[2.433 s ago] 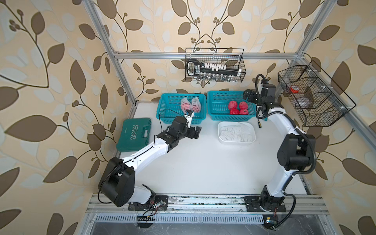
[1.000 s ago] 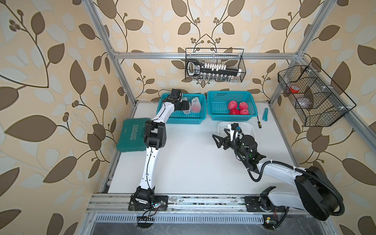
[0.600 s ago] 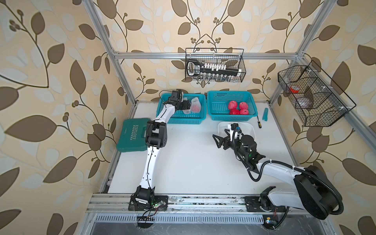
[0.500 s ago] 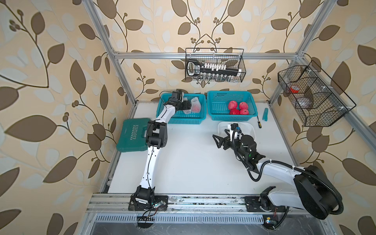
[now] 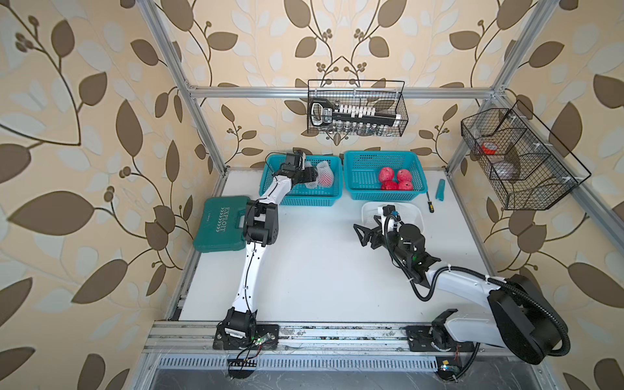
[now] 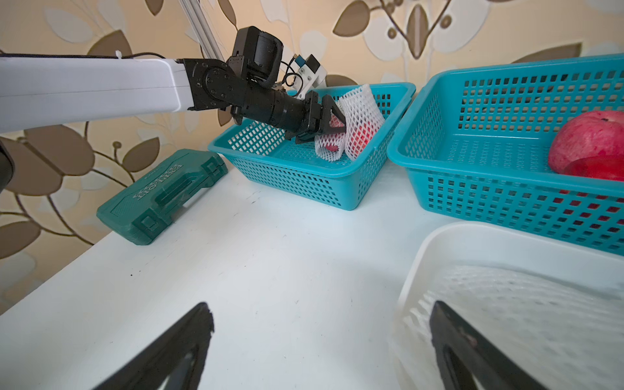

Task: Remove foam nets from apples
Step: Pick up the apple from the basket.

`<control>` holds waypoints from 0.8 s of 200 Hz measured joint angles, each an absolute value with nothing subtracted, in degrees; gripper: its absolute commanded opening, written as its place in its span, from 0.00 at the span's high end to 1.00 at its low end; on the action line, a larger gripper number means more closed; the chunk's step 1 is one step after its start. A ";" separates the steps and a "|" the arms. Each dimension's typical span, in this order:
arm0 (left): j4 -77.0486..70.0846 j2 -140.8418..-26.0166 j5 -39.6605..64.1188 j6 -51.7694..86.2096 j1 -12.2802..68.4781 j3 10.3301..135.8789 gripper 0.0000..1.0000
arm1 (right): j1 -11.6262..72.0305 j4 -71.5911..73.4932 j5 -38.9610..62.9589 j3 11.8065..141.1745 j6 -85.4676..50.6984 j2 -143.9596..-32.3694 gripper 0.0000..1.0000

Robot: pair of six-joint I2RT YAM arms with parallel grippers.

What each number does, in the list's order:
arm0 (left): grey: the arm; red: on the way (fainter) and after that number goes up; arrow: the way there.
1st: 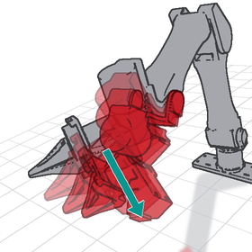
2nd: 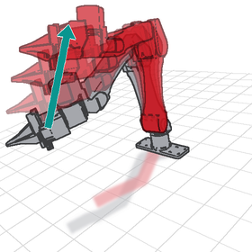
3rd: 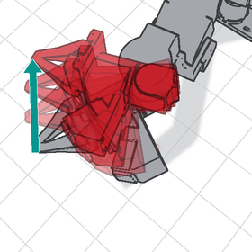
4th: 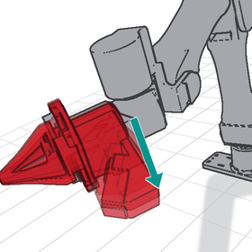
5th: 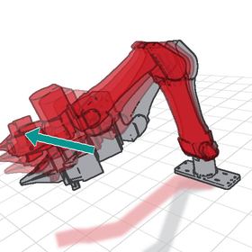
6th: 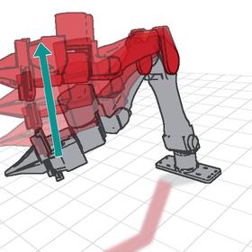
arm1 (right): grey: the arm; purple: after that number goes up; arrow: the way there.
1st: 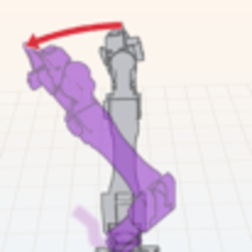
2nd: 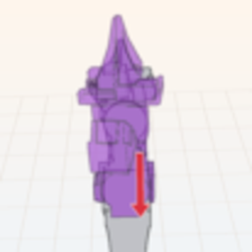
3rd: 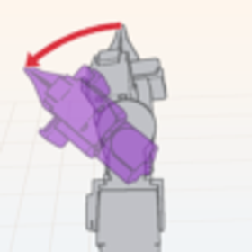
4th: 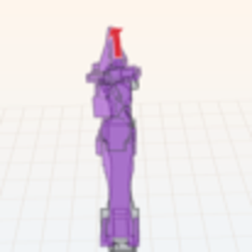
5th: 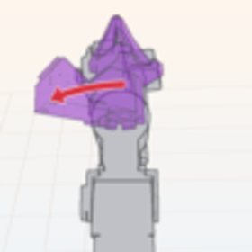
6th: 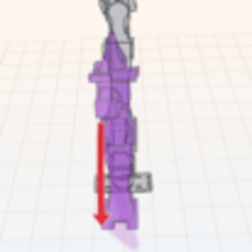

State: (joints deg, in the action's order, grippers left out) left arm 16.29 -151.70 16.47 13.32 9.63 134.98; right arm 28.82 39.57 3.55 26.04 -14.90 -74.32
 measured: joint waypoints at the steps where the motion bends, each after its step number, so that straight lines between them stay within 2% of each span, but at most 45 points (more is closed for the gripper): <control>1: 16.23 -151.70 16.47 13.32 9.63 134.93 0.33 | 28.82 39.55 3.51 26.04 -14.90 -74.32 0.00; 62: 13.26 -150.47 16.67 12.78 9.26 131.20 0.40 | 28.82 39.38 2.68 26.04 -14.90 -74.32 0.01; 160: 7.55 -138.10 15.88 9.37 8.49 113.67 0.42 | 28.86 39.33 1.67 26.04 -14.92 -74.32 0.00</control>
State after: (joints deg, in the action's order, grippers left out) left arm 7.55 -138.10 15.88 9.37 8.49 113.67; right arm 28.86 39.33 1.67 26.04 -14.92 -74.32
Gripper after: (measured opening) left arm 0.682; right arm 0.995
